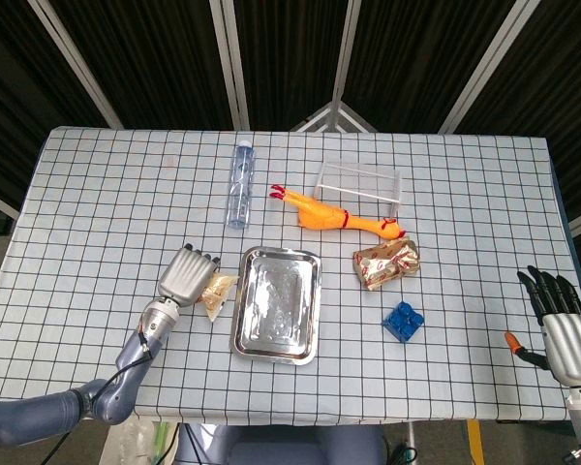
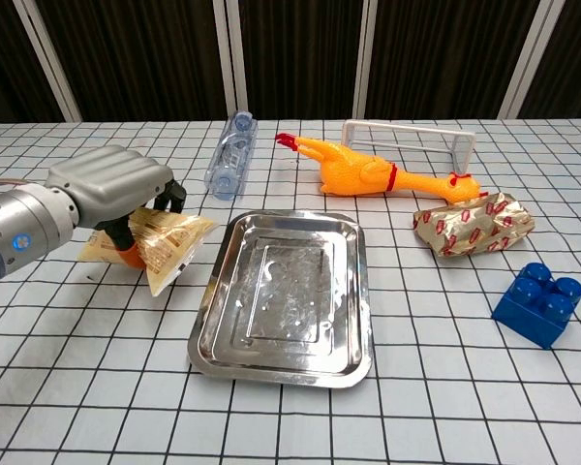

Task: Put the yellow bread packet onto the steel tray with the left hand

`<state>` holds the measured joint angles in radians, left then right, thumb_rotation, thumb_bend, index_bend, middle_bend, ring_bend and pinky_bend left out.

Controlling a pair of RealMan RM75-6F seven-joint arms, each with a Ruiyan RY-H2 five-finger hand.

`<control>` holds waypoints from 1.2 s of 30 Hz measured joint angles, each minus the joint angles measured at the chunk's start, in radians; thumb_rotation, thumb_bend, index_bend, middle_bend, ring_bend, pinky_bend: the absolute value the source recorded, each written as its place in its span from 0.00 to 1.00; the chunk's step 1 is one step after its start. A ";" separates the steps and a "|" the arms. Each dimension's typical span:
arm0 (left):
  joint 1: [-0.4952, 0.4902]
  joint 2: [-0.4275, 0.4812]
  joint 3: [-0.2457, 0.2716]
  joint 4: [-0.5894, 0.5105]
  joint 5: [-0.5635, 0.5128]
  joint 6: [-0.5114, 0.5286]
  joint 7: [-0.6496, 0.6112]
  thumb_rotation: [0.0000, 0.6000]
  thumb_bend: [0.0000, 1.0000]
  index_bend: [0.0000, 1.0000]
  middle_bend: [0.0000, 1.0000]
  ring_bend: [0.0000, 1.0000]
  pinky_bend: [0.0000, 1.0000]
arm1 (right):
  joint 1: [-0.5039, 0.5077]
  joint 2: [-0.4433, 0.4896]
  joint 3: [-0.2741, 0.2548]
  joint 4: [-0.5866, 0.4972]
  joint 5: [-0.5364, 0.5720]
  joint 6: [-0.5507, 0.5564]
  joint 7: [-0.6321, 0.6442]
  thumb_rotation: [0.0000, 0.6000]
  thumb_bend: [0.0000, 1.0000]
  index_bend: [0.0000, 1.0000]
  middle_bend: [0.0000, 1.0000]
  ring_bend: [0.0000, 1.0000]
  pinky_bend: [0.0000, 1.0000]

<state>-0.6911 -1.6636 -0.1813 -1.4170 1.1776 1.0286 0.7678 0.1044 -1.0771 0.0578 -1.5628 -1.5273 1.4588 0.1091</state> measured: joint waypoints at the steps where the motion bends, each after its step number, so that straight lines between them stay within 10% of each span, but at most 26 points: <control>1: -0.003 0.002 -0.001 -0.014 0.009 0.006 -0.003 1.00 0.07 0.51 0.67 0.56 0.43 | 0.001 0.001 0.000 -0.001 0.000 -0.002 -0.001 1.00 0.33 0.00 0.00 0.00 0.00; 15: -0.216 -0.217 -0.116 0.026 -0.089 -0.026 0.144 1.00 0.07 0.44 0.56 0.50 0.40 | 0.000 0.028 -0.006 0.013 -0.012 -0.002 0.088 1.00 0.33 0.00 0.00 0.00 0.00; 21: -0.265 -0.304 -0.106 0.130 -0.152 -0.047 0.188 1.00 0.02 0.00 0.05 0.03 0.21 | -0.015 0.037 -0.007 0.024 -0.012 0.019 0.120 1.00 0.33 0.00 0.00 0.00 0.00; 36: -0.197 -0.093 -0.019 -0.260 -0.154 -0.022 0.150 1.00 0.01 0.00 0.00 0.00 0.06 | -0.032 0.016 -0.004 0.015 -0.010 0.052 0.050 1.00 0.33 0.00 0.00 0.00 0.00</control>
<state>-0.8885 -1.7566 -0.2001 -1.6767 1.0241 1.0062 0.9176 0.0726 -1.0612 0.0541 -1.5475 -1.5373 1.5112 0.1593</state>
